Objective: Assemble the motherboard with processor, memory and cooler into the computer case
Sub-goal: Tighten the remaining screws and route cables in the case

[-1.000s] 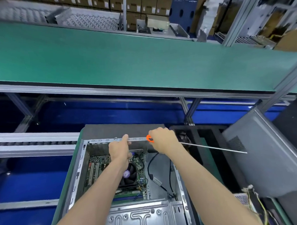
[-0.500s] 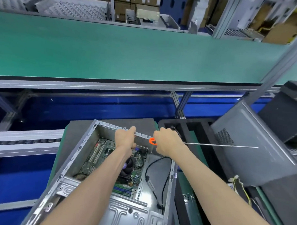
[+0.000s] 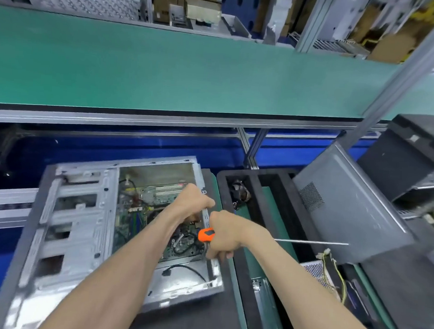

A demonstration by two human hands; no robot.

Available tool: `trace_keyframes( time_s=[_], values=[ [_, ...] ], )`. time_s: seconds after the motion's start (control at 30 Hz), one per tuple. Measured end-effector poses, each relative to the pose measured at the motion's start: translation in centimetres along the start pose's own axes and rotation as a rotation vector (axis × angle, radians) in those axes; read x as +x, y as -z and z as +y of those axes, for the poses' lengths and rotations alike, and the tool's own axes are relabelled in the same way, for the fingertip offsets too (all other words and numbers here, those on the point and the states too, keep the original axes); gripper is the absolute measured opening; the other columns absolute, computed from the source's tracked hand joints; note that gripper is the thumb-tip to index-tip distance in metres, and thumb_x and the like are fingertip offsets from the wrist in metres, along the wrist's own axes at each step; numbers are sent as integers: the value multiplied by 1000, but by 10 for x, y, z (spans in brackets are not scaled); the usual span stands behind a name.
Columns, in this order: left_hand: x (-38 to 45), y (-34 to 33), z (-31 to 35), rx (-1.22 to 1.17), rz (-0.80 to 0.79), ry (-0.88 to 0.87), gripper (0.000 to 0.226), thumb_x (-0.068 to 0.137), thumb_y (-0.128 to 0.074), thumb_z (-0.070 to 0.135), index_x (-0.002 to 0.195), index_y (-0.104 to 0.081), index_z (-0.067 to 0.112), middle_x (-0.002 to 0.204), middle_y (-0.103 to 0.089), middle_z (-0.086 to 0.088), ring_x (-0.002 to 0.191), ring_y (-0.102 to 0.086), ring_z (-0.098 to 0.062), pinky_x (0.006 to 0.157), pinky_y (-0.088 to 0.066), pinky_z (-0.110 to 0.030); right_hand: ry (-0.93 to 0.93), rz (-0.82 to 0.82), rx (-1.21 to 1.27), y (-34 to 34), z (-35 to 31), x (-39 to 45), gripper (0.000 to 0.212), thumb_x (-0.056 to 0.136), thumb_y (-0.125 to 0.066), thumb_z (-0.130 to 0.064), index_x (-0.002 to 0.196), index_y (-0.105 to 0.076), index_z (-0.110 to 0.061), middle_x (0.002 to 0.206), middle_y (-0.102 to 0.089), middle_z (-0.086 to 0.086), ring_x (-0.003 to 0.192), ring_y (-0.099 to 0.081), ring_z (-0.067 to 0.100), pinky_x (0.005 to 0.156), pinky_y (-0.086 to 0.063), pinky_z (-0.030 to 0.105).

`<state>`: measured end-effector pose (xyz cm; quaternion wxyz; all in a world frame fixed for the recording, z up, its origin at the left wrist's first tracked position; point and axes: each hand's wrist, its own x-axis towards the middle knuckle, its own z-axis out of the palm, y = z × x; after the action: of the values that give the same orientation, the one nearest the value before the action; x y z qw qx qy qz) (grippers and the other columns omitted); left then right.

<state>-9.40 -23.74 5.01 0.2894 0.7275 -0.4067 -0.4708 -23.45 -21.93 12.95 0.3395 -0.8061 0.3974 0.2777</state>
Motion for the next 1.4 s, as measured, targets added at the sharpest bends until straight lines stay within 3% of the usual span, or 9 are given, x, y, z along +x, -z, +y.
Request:
trace_keyframes(
  time_s=[0.13,0.23,0.37,0.6,0.73,0.97,1.23,1.33,1.4],
  values=[
    [-14,1,-9,262,-222,-199,24,65,-60,21,60,-39,11,60,-34,-10,62,-26,-19,53,-22,-36,20,-213,84,8,-15,-9,7,85,-65,-8,88,-59,-5,77,-77,4,48,-61,12,42,-40,18],
    [-30,-8,-24,318,-248,-314,15,65,-56,24,63,-51,10,59,-52,-10,57,-39,-17,50,-34,-35,61,104,-86,35,-16,-13,7,78,-57,-9,71,-57,-8,54,-61,3,42,-53,17,45,-36,23],
    [-45,-21,-39,370,-13,-291,30,57,-59,14,56,-29,18,44,-28,7,46,-20,-17,40,-13,-29,66,551,-413,50,-16,2,19,76,-62,-21,75,-44,-14,77,-38,0,65,-42,24,54,-30,31],
    [-51,-20,-36,319,1,-281,32,62,-55,4,62,-25,17,58,-25,2,53,-16,-16,40,-8,-26,39,578,-741,40,-13,42,17,85,-64,-25,98,-53,-20,106,-62,4,89,-61,29,67,-35,36],
    [-57,-16,-39,357,-127,-308,21,62,-54,7,79,-46,16,59,-21,1,49,-14,-13,46,-10,-30,38,593,-711,29,-6,39,23,82,-63,-31,89,-43,-22,100,-61,3,90,-64,29,66,-36,35],
    [-89,2,-53,592,-334,-425,40,60,-59,12,61,-20,19,58,-16,-4,49,-13,-17,46,-7,-33,-48,359,-693,17,-14,13,24,80,-57,-29,92,-39,-18,89,-50,2,70,-49,27,65,-34,36],
    [-143,35,-101,661,-482,-433,40,67,-64,27,59,-29,9,51,-22,-1,43,-20,-16,44,-11,-36,25,-353,-362,-11,-56,11,9,77,-57,-5,70,-57,-9,42,-57,-2,57,-72,22,50,-43,24],
    [-148,42,-104,241,-422,-300,50,82,-64,49,52,-44,14,48,-31,2,43,-25,-12,45,-20,-29,53,-308,-329,-2,-64,6,2,81,-64,-3,83,-62,-3,65,-72,3,60,-73,21,48,-47,27],
    [-141,52,-105,-230,-167,-112,54,85,-62,53,49,-47,17,46,-28,-2,40,-22,-17,46,-20,-25,104,-139,-324,11,-69,0,7,81,-64,-2,80,-58,-5,73,-72,10,55,-71,19,54,-56,32]
  ],
)
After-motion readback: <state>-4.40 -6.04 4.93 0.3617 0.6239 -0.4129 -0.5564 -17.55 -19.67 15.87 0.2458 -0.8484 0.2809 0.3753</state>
